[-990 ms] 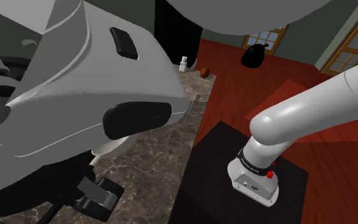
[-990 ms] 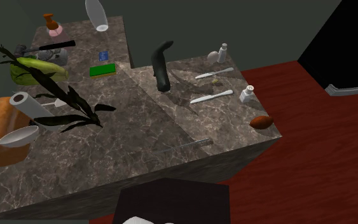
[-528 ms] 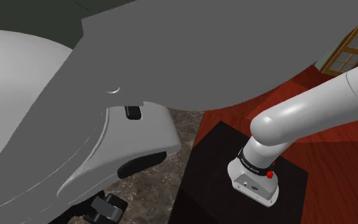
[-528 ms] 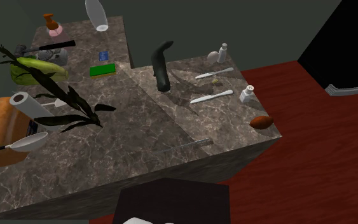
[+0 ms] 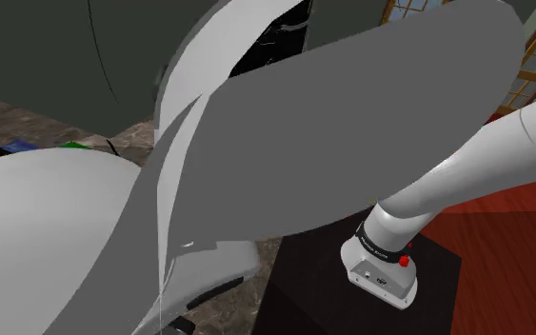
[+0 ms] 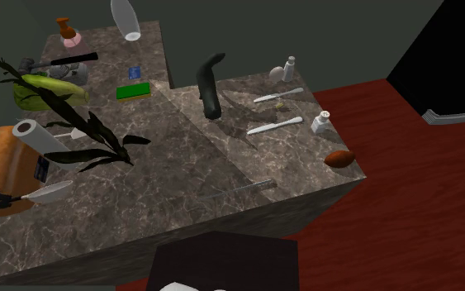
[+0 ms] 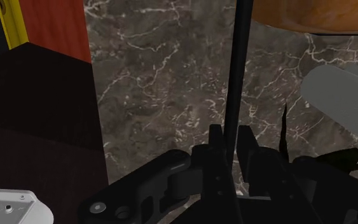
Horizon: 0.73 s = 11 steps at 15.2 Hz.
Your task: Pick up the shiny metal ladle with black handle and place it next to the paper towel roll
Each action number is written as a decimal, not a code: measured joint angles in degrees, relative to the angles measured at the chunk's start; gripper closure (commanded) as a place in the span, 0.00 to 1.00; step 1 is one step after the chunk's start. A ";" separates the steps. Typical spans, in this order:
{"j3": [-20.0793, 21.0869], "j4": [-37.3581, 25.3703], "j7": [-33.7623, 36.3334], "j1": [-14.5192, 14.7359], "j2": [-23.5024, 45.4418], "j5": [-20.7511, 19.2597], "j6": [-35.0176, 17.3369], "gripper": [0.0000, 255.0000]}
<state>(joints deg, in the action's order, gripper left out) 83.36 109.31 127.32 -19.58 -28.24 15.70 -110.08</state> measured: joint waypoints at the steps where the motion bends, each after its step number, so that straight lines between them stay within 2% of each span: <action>1: 0.13 0.66 0.04 0.14 -0.11 0.16 -0.61 1.00; 9: 4.62 4.61 0.12 -2.63 -0.75 1.60 -6.09 1.00; 11: 4.79 6.16 0.11 -2.23 -0.92 1.96 -7.49 1.00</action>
<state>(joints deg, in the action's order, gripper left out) 88.15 115.47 127.43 -21.80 -29.15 17.65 -117.58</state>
